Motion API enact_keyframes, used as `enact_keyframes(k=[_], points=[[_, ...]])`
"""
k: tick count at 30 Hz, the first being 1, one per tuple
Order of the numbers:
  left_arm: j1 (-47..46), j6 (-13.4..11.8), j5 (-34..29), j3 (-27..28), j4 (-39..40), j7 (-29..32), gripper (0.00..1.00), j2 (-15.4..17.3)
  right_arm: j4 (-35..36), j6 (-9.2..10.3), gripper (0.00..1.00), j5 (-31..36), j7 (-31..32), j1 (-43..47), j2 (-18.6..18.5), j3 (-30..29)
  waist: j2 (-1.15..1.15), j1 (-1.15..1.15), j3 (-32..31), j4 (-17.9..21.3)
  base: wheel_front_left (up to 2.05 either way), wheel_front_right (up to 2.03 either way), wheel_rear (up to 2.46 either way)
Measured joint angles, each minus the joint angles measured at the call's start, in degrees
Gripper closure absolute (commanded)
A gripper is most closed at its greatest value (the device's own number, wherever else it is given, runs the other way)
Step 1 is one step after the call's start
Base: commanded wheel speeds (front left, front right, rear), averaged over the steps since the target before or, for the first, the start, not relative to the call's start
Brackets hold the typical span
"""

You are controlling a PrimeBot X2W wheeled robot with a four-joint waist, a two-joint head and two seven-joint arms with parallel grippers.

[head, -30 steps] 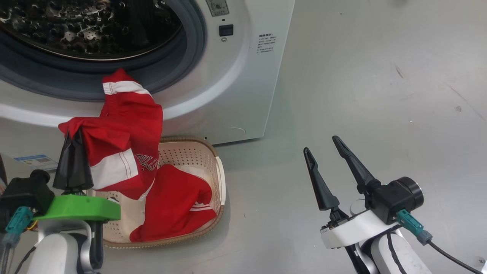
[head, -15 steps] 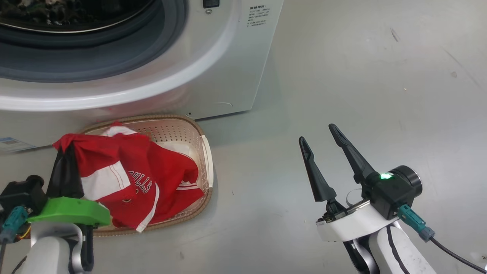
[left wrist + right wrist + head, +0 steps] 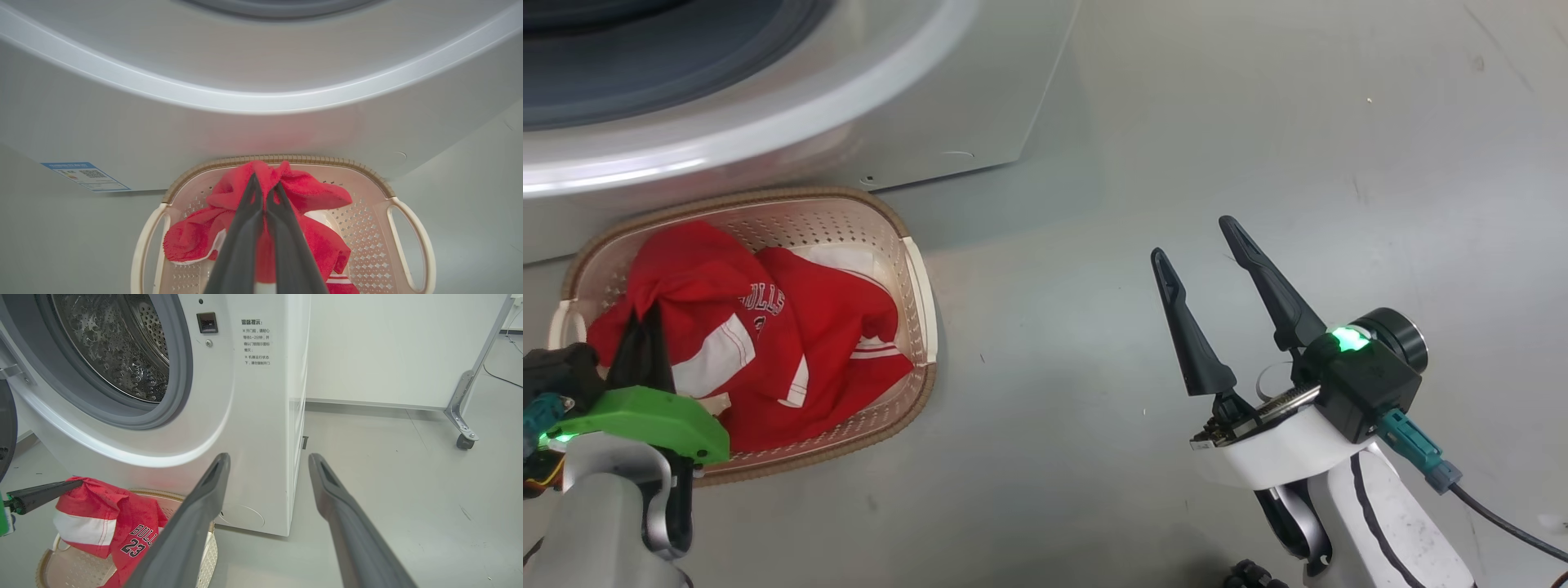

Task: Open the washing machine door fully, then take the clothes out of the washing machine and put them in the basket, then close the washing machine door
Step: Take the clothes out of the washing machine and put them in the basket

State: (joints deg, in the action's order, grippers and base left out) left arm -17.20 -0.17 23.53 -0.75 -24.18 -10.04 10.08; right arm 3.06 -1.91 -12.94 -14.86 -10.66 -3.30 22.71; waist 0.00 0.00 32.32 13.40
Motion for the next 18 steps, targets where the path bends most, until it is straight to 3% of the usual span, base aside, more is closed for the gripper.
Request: enact_keyframes(k=[18], points=[[-7.9,2.1,2.2,-0.6,-16.2,6.0,1.00,0.2,-0.1,0.02,0.00,-0.1,0.0,-3.4,0.3,0.5,0.00,0.00,6.9,3.8,0.00,0.00,0.00]])
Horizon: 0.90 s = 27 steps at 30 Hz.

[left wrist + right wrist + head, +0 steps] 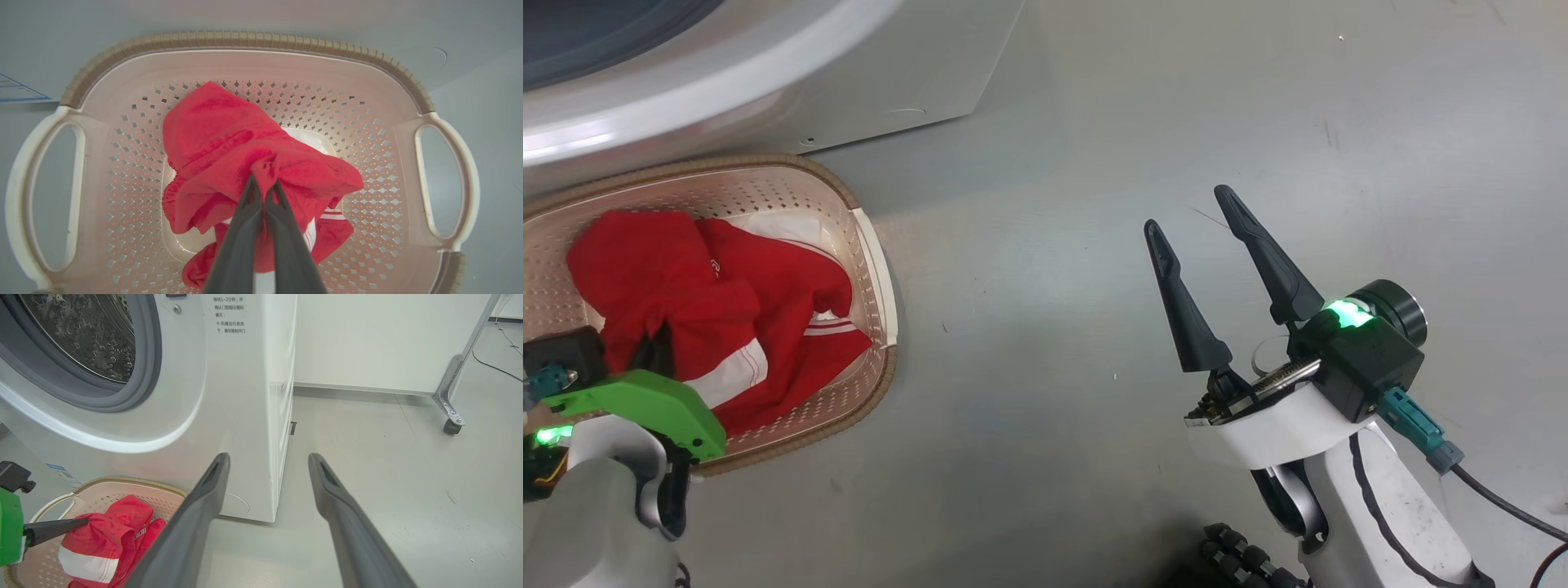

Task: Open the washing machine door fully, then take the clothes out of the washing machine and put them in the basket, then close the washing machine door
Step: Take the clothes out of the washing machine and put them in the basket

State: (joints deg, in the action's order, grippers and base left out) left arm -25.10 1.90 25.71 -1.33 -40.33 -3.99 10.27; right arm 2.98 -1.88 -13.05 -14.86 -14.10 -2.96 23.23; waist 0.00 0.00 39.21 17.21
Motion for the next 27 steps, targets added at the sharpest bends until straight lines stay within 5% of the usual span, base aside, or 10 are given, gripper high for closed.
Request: enact_keyframes(k=[4,6,7,8,9,27], points=[[-1.5,0.5,0.0,0.0,-1.6,0.1,1.00,0.0,-0.2,0.02,0.00,-0.1,0.0,-0.3,0.1,0.0,0.00,0.00,0.1,0.0,0.00,0.00,0.00],[-2.1,0.5,0.1,0.1,-2.4,-0.2,0.87,0.0,-0.3,0.03,0.00,-0.3,0.0,-0.7,0.1,0.0,0.00,0.00,0.1,-0.2,0.00,0.00,0.00],[-2.4,0.8,0.4,0.3,-2.6,-0.4,0.67,-0.1,-0.3,0.10,0.00,-0.5,0.0,-0.9,0.1,0.0,0.00,0.00,0.0,-0.2,0.00,0.00,0.00],[-2.7,1.0,0.6,0.4,-3.1,-0.8,0.11,-0.2,-0.3,0.29,0.00,-0.6,0.0,-0.9,0.1,0.0,0.00,0.00,0.0,-0.3,0.00,0.00,0.00],[-2.9,1.0,0.6,0.4,-3.6,-1.1,0.00,-0.3,-0.5,0.49,0.00,-0.6,0.0,-1.0,0.1,0.0,0.00,0.00,-0.2,-0.4,0.00,0.00,0.00],[-4.0,1.9,-2.3,-1.1,-3.9,-10.3,0.00,-2.2,-4.1,0.49,0.00,-0.6,0.0,-1.3,0.1,-1.4,0.00,0.00,-5.9,-3.9,0.00,0.00,0.00]])
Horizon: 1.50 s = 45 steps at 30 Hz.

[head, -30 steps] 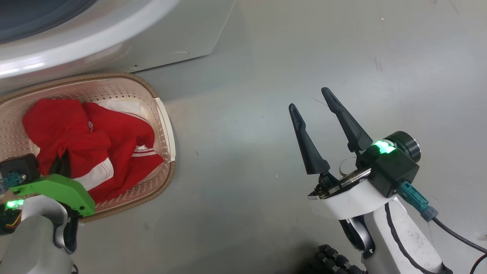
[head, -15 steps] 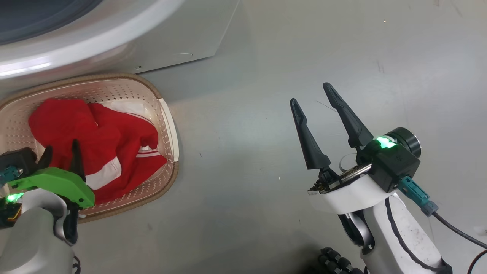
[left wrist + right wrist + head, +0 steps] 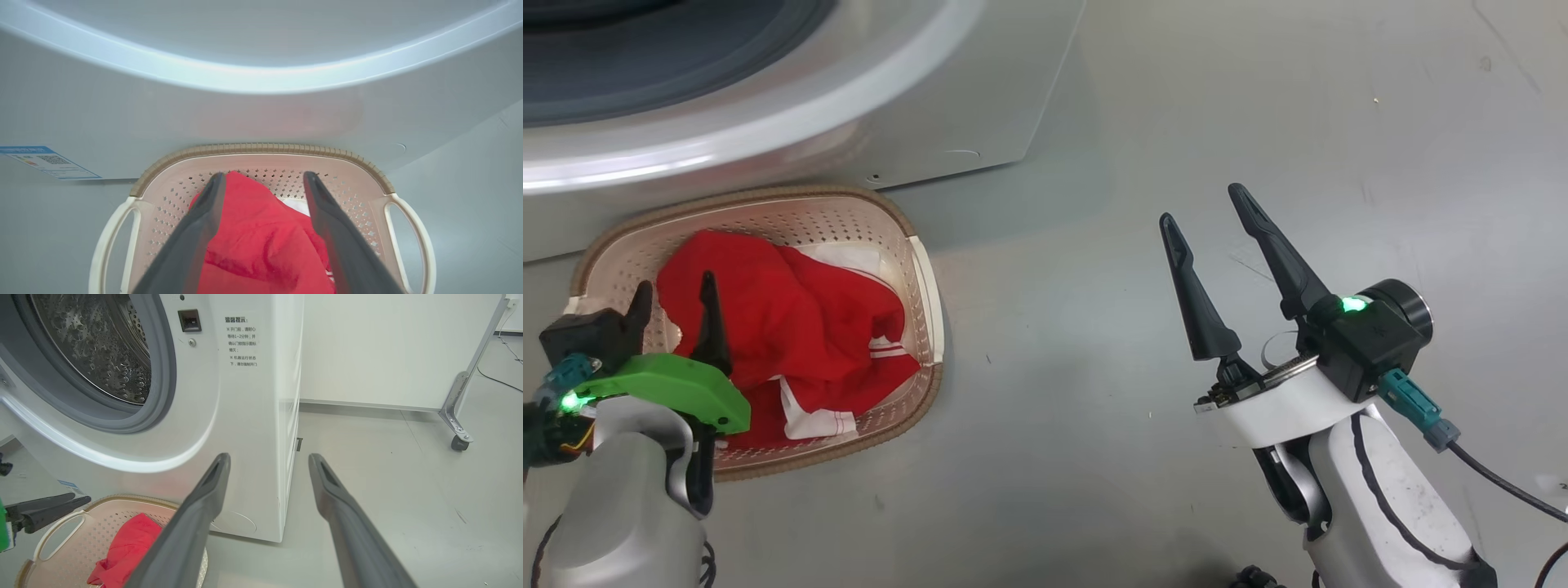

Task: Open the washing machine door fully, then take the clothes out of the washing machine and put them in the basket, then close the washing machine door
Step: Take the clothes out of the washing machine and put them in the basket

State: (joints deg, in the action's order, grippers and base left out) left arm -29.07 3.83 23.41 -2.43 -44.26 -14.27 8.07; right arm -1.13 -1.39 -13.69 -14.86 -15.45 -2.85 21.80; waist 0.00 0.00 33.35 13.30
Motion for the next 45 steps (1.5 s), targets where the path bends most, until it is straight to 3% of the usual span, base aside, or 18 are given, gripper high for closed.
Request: enact_keyframes(k=[8,20,45], points=[[0.4,0.5,-0.7,-0.5,3.3,-0.4,0.00,-1.9,-2.2,0.00,0.00,0.1,0.0,0.8,0.0,-1.8,0.00,0.00,-4.0,-2.0,0.00,0.00,0.00],[4.3,0.6,-2.9,0.7,16.8,-0.4,0.00,-2.8,-4.8,-0.07,0.00,0.1,0.0,3.6,-0.5,-4.5,0.00,0.00,-12.0,-5.7,0.00,0.00,0.00],[24.3,-0.5,-6.7,-2.1,30.6,-0.4,0.00,-4.1,-6.1,-0.31,0.00,0.1,0.0,12.8,-0.7,-6.7,0.00,0.00,-27.0,-9.7,0.00,0.00,0.00]])
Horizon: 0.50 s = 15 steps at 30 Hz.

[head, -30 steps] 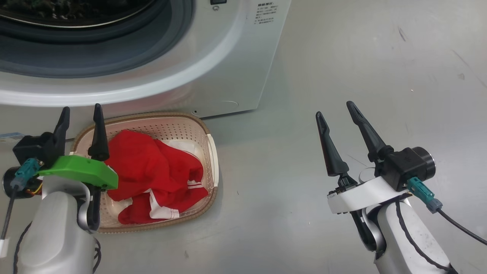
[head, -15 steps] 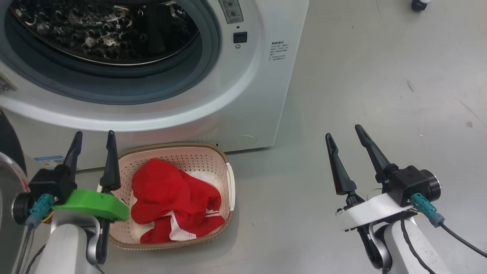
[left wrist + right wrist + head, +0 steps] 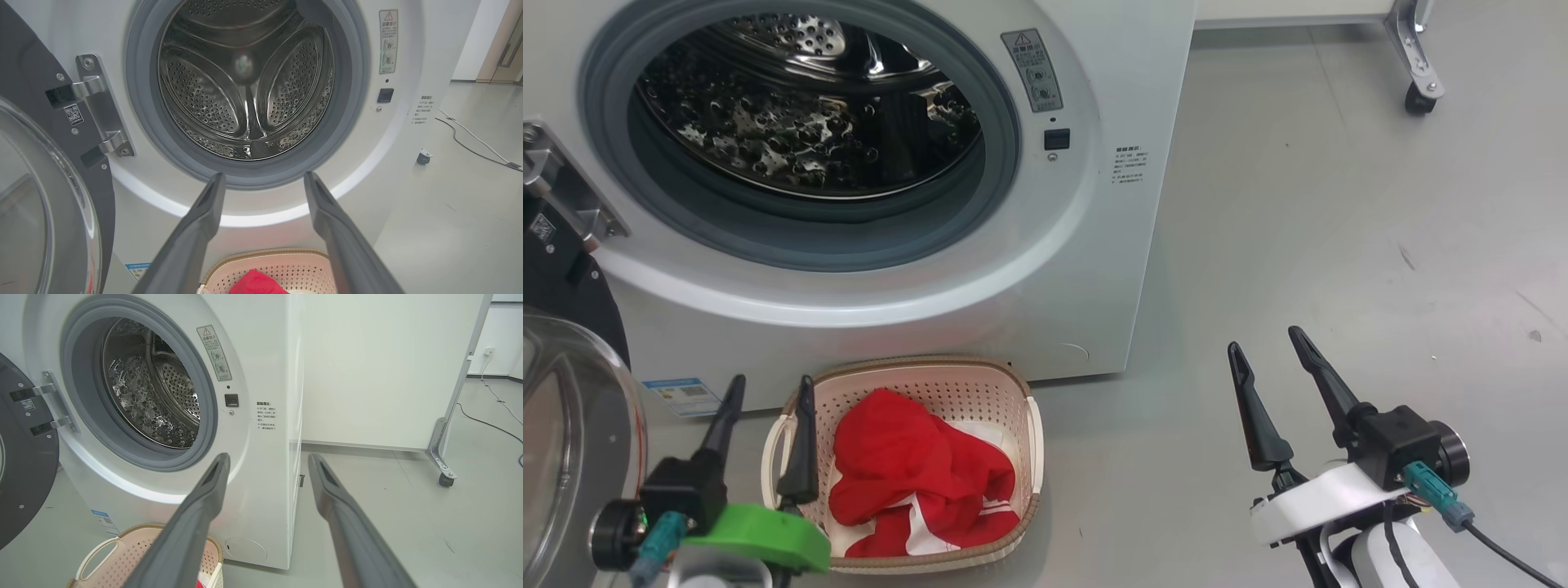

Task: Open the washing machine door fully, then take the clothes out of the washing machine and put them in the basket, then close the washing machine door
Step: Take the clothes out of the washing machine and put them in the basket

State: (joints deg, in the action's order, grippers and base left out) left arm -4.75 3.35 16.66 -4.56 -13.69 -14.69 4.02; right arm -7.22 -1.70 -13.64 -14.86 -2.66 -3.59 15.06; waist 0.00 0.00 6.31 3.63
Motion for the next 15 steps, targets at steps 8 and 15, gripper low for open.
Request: enact_keyframes(k=[8,15], points=[[5.5,-1.1,-0.2,-1.6,3.4,0.1,0.00,-0.4,0.4,0.07,0.00,0.0,0.0,2.3,0.0,-0.5,0.00,0.00,-2.4,-0.6,0.00,0.00,0.00],[8.8,-2.0,-0.6,-2.1,6.2,1.2,0.00,-0.4,0.6,0.01,0.00,0.0,0.0,3.4,0.1,-0.2,0.00,0.00,-3.2,-0.4,0.00,0.00,0.00]])
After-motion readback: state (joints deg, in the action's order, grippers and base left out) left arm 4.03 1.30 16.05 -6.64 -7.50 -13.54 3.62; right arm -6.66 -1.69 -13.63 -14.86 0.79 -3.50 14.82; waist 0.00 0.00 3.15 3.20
